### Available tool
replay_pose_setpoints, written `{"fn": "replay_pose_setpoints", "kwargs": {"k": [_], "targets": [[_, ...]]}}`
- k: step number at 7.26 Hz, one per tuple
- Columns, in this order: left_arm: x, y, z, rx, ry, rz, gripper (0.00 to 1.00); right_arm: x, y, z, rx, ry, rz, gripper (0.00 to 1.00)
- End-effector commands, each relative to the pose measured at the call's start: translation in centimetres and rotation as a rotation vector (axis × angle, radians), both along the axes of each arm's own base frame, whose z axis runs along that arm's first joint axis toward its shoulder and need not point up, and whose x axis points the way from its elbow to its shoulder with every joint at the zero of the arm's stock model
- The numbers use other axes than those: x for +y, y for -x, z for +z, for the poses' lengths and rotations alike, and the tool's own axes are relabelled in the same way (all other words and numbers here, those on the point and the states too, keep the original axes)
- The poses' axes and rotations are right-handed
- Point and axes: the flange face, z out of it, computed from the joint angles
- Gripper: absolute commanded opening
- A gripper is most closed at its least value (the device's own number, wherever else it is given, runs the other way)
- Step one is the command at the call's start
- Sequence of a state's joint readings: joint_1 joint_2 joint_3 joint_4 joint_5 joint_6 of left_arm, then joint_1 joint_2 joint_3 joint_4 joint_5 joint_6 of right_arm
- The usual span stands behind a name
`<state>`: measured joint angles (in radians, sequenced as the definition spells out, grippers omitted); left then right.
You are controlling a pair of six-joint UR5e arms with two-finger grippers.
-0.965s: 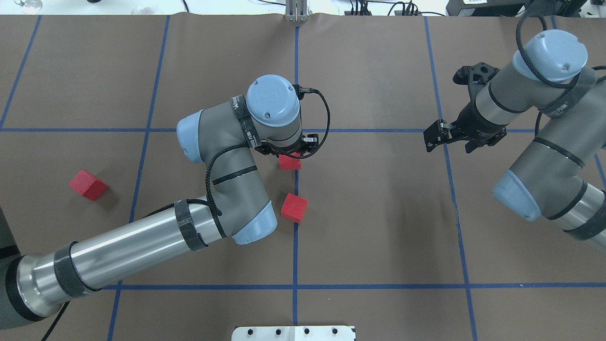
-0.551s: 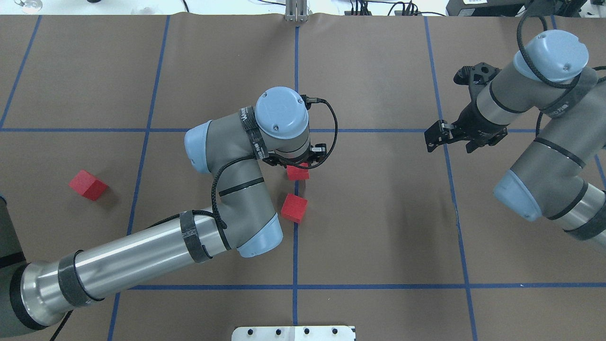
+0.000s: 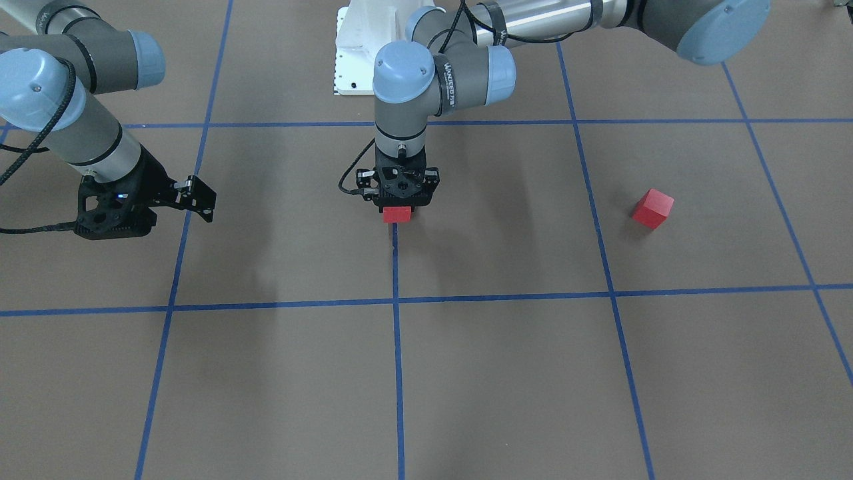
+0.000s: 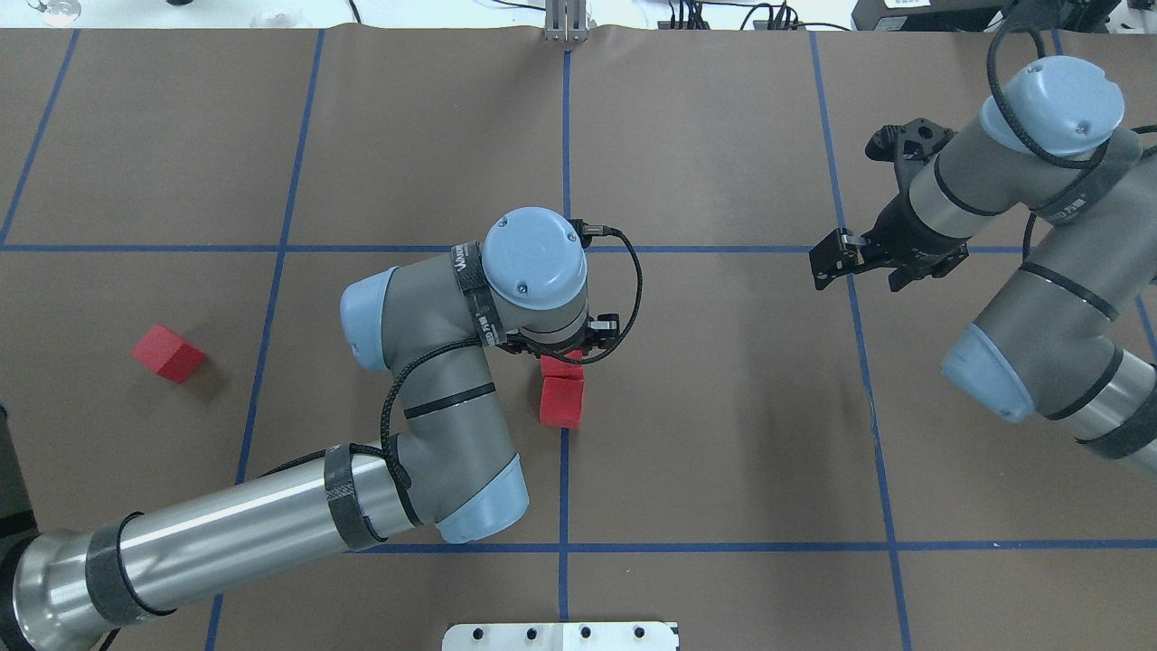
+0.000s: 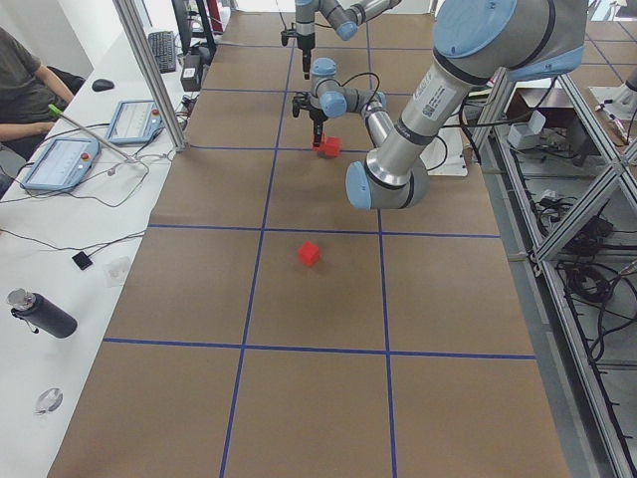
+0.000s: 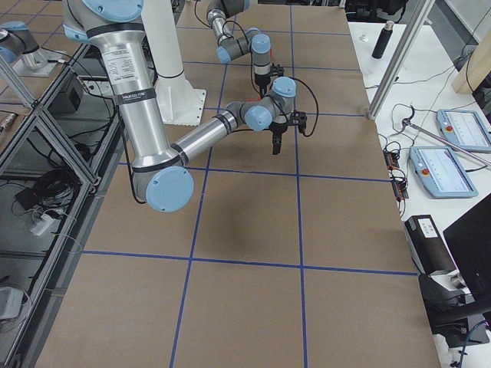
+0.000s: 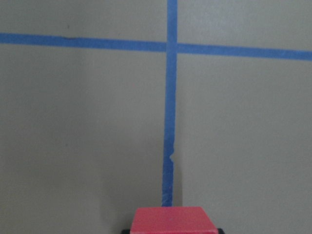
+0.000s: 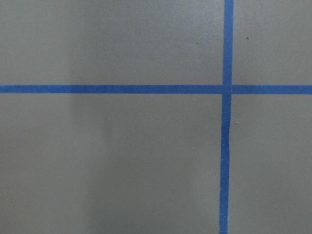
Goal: Form red blocks into L shape at center
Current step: 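Place the red cube with the left gripper just beyond the center cube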
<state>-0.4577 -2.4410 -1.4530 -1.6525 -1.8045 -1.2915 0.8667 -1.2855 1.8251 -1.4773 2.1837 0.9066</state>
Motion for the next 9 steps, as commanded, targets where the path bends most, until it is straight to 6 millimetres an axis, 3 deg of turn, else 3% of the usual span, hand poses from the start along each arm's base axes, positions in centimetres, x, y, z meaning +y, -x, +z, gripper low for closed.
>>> {"fn": "replay_pose_setpoints", "kwargs": {"k": [1, 8, 9], "targets": [[0.84, -0.35, -0.01, 0.0, -0.004, 0.009, 0.0, -0.01, 0.02, -0.11, -0.002, -0.001, 0.0, 0.99], [1.01, -0.81, 0.44, -0.01, -0.003, 0.017, 0.0, 0.01, 0.12, -0.36, -0.005, 0.001, 0.003, 0.99], [1.01, -0.81, 0.67, -0.013, -0.001, 0.017, 0.16, 0.01, 0.12, -0.36, -0.005, 0.002, 0.004, 0.99]]}}
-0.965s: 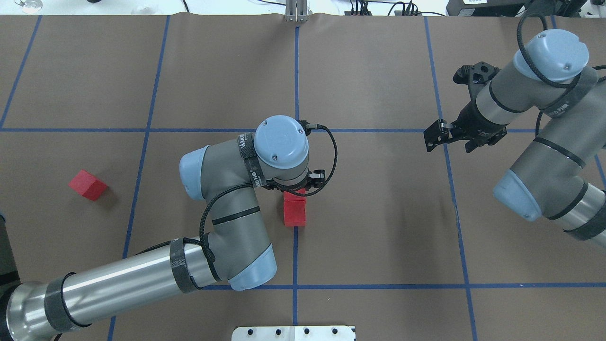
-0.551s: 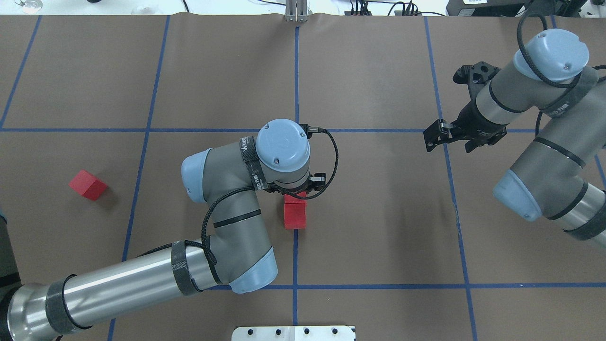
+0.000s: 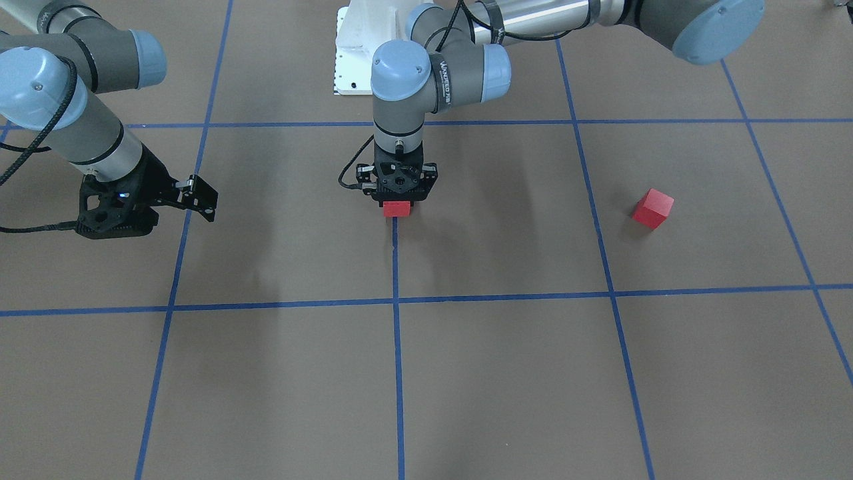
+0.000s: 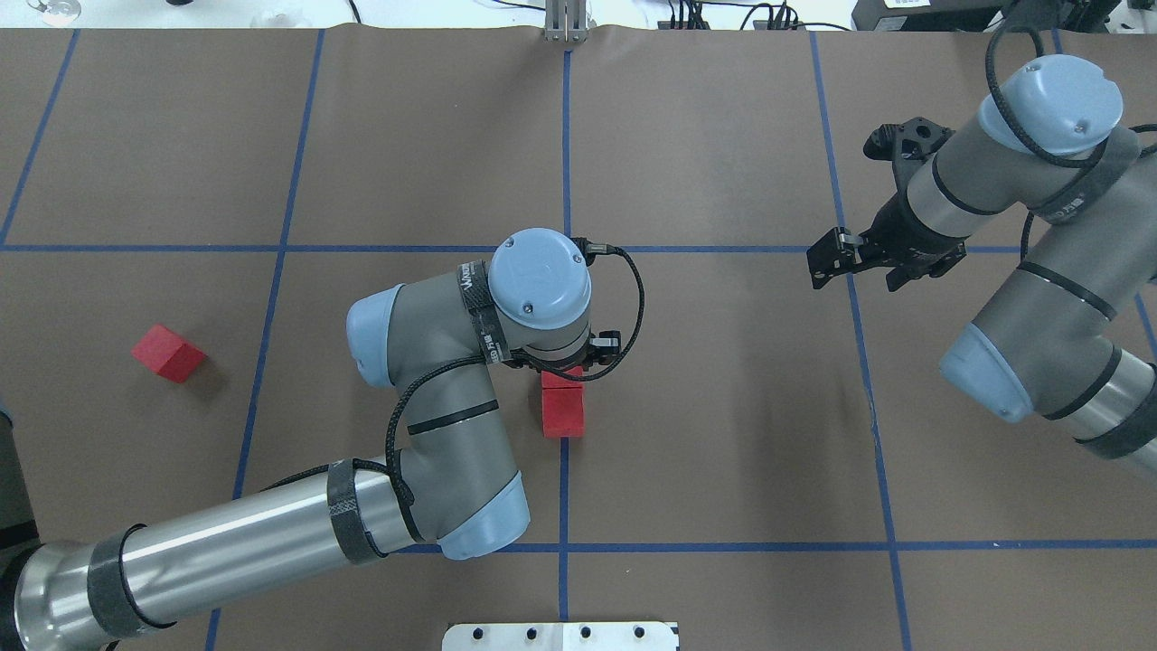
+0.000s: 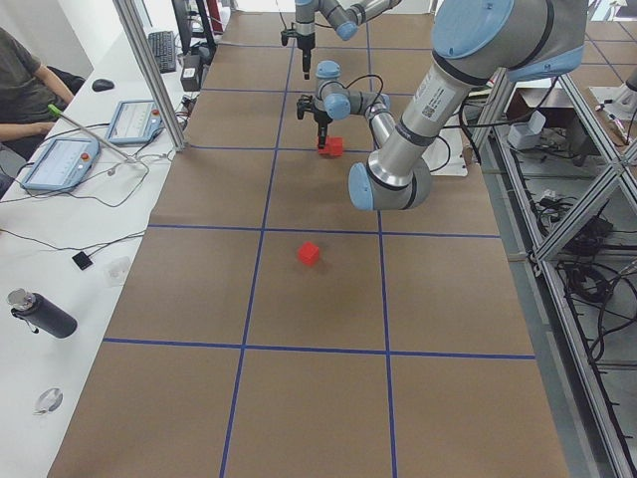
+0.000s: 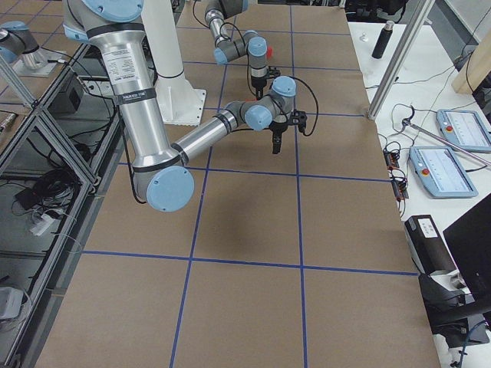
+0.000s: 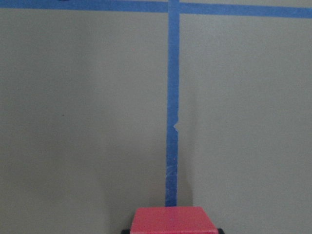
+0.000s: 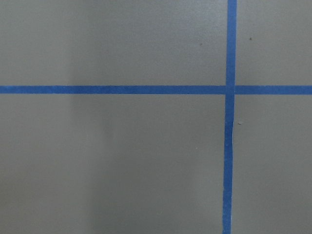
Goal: Form red blocks into L shape at center
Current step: 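Place the red cube with the left gripper just beyond the center cube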
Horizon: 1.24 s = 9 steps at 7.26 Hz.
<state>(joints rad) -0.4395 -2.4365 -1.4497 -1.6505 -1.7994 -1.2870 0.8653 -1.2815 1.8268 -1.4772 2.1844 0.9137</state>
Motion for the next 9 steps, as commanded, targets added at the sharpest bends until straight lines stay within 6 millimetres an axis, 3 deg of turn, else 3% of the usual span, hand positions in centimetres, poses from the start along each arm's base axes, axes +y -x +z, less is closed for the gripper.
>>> {"fn": "replay_pose_setpoints", "kwargs": {"k": [1, 2, 3, 4, 6, 7, 8, 9], "targets": [[0.0, 0.0, 0.2, -0.002, 0.001, -0.001, 0.3, 0.0, 0.0, 0.0, -0.001, 0.002, 0.002, 0.99], [0.0, 0.0, 0.2, -0.003, 0.002, -0.001, 0.4, 0.0, 0.0, 0.0, -0.001, 0.002, 0.002, 0.99], [-0.1, 0.0, 0.2, -0.005, -0.001, 0.0, 0.93, 0.0, 0.0, 0.0, -0.001, 0.002, 0.002, 0.99], [-0.3, 0.1, 0.2, -0.006, -0.002, -0.002, 1.0, 0.0, 0.0, 0.0, -0.001, 0.002, 0.002, 0.99], [-0.8, 0.8, -0.1, 0.003, -0.006, -0.01, 1.0, 0.0, 0.0, 0.0, 0.001, 0.003, 0.002, 0.99], [-1.7, 2.2, -0.8, 0.018, -0.014, -0.026, 1.0, 0.0, -0.1, 0.1, 0.001, 0.002, 0.002, 0.99], [-1.1, 5.2, 1.9, 0.02, -0.025, -0.026, 1.0, -0.1, -0.4, 0.2, 0.002, -0.001, 0.002, 0.99], [0.3, 10.2, 6.6, 0.005, -0.058, -0.006, 1.0, -0.3, -0.8, 0.4, 0.003, 0.001, 0.008, 0.99]]}}
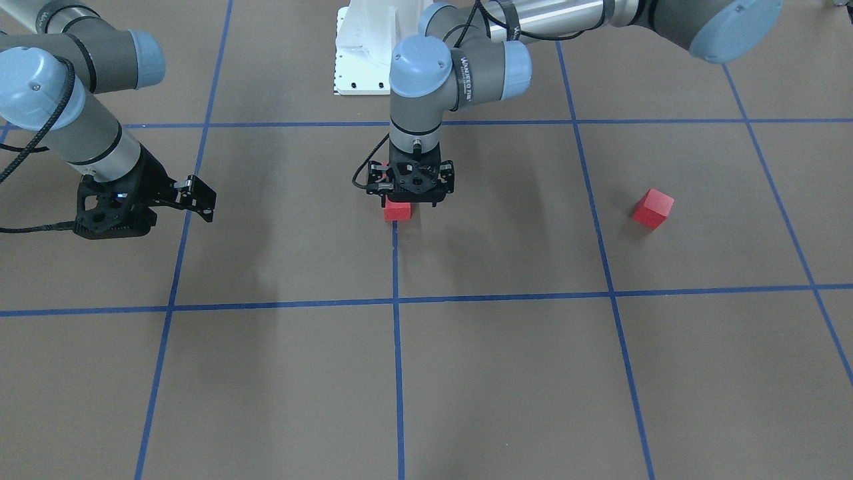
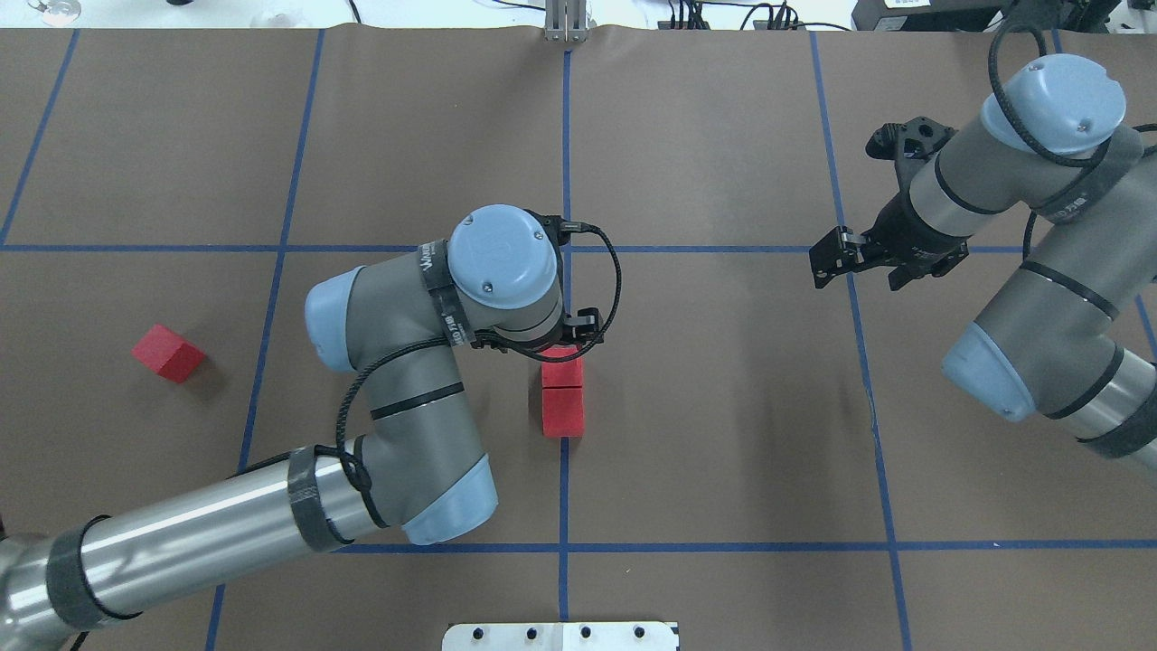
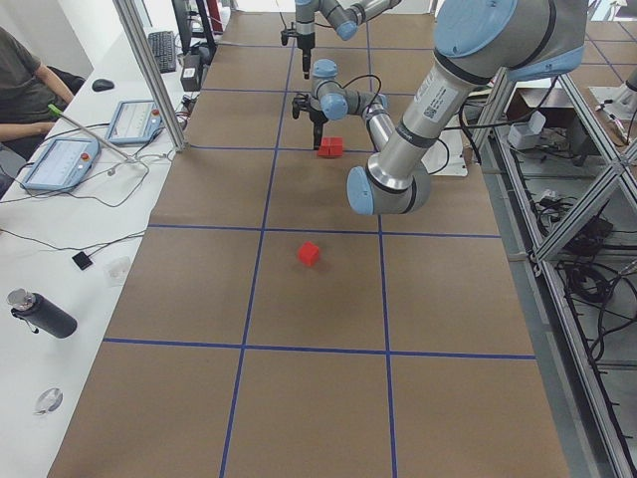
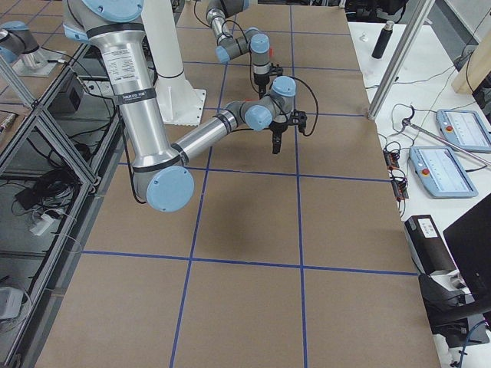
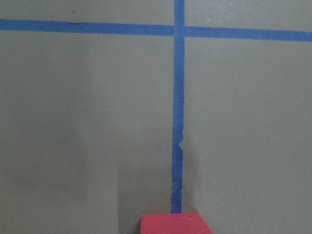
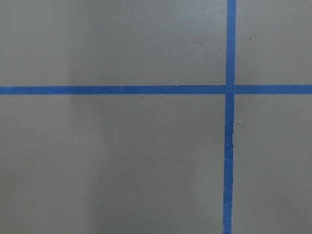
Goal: Form red blocks into L shape at center
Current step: 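Release and move the left gripper to the red cube on the left-arm side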
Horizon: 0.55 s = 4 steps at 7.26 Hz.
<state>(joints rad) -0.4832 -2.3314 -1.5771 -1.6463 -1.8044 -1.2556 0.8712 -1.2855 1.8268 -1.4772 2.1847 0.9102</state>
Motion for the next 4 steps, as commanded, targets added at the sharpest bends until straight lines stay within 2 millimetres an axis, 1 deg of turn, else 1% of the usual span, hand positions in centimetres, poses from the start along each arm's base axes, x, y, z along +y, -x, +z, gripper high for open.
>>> {"fn": "replay_pose_setpoints", "kwargs": {"k": [1, 2, 3, 4], "targets": [[2.7, 10.9, 9.3, -0.048, -0.068, 0.036, 1.0, -0.2, -0.4, 0.5, 0.007, 0.003, 0.006, 0.99], [4.2, 17.5, 13.9, -0.096, -0.12, 0.073, 1.0, -0.3, -0.5, 0.3, 0.005, 0.001, 0.008, 0.99], [3.3, 22.2, 17.0, -0.16, -0.188, 0.113, 1.0, -0.2, -0.5, 0.2, 0.002, -0.001, 0.007, 0.99], [2.0, 25.2, 19.8, -0.232, -0.264, 0.185, 1.0, -0.2, -0.6, 0.2, 0.003, -0.001, 0.008, 0.99]]}}
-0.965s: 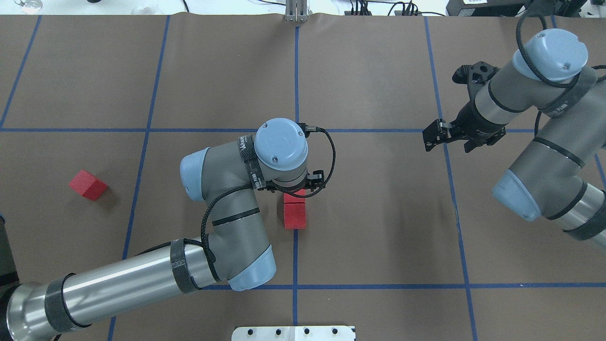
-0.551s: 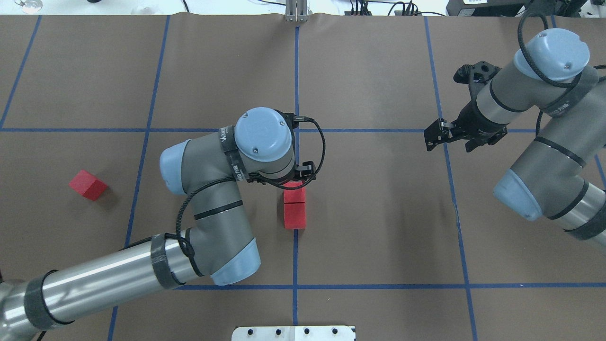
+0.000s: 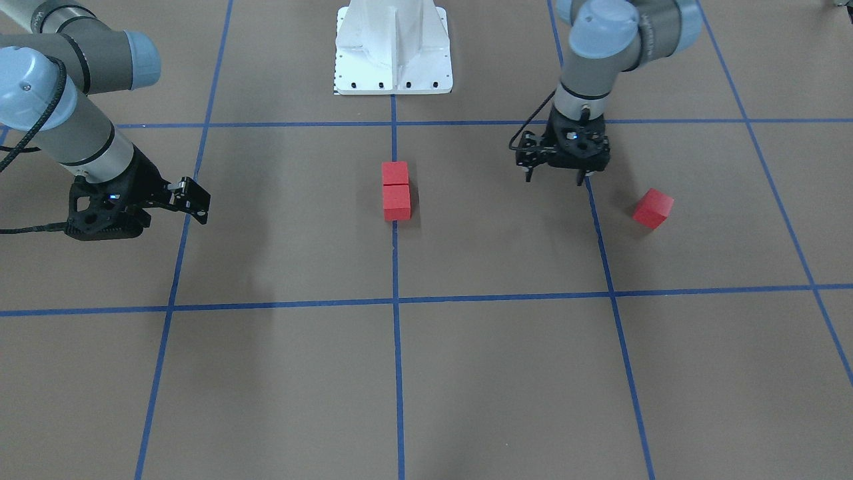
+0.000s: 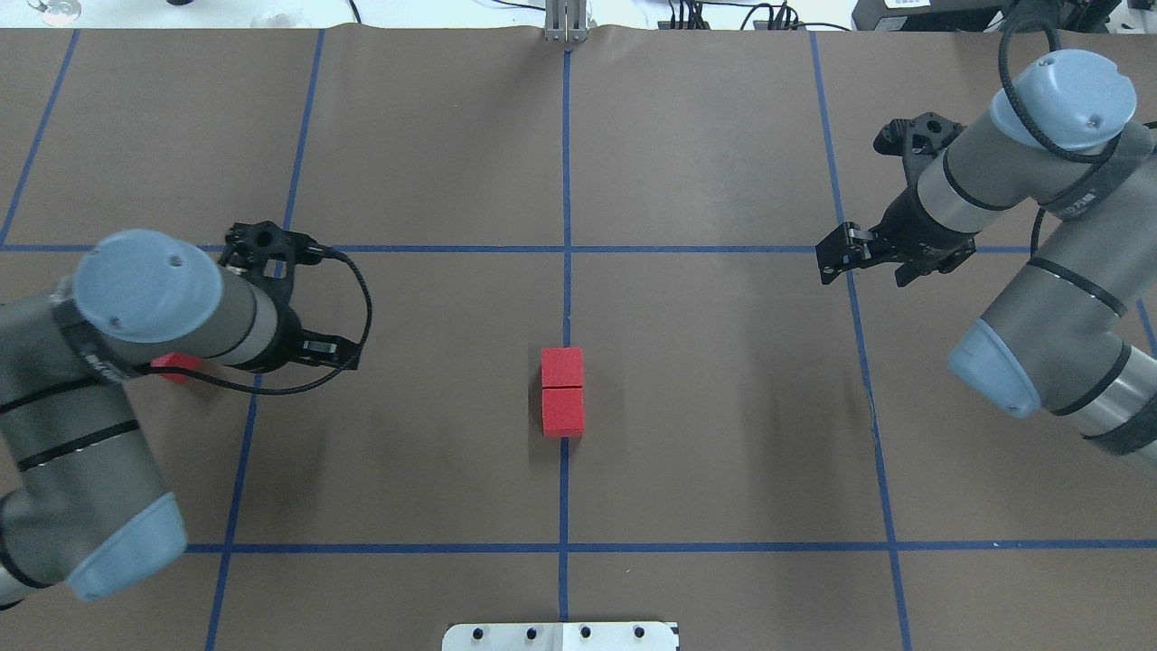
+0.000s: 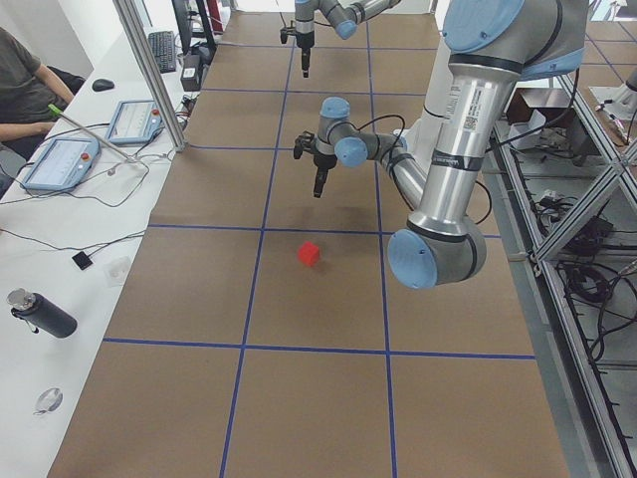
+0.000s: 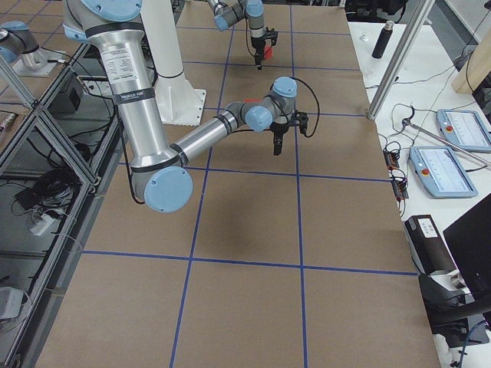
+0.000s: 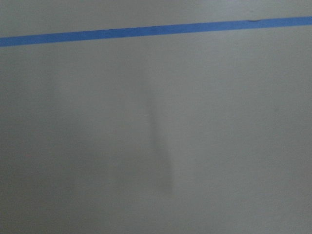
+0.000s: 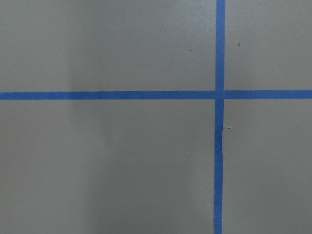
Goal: Form red blocks into L shape at center
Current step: 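Release and move the left gripper to the red cube on the left-arm side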
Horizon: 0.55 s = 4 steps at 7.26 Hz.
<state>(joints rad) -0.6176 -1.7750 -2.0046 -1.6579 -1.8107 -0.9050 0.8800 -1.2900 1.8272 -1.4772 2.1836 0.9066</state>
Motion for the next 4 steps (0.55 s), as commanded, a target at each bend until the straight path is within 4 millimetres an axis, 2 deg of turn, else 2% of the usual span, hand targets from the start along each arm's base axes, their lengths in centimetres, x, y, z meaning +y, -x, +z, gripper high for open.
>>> {"fn": "replay_pose_setpoints", "kwargs": {"k": [1, 2, 3, 4], "targets": [[-2.0, 6.2, 4.4, -0.126, -0.162, 0.152, 1.0, 0.0, 0.0, 0.0, 0.001, -0.002, 0.0, 0.99], [-4.0, 8.2, 6.1, -0.15, -0.209, 0.257, 1.0, 0.0, 0.0, 0.2, 0.004, 0.001, 0.0, 0.99], [-5.6, 9.6, 8.8, -0.111, -0.164, 0.347, 1.0, -0.1, 0.1, 0.4, 0.007, 0.005, 0.0, 0.99], [-6.5, 10.0, 10.6, -0.007, -0.094, 0.404, 1.0, 0.0, 0.2, 0.3, 0.006, 0.005, 0.0, 0.99]]}}
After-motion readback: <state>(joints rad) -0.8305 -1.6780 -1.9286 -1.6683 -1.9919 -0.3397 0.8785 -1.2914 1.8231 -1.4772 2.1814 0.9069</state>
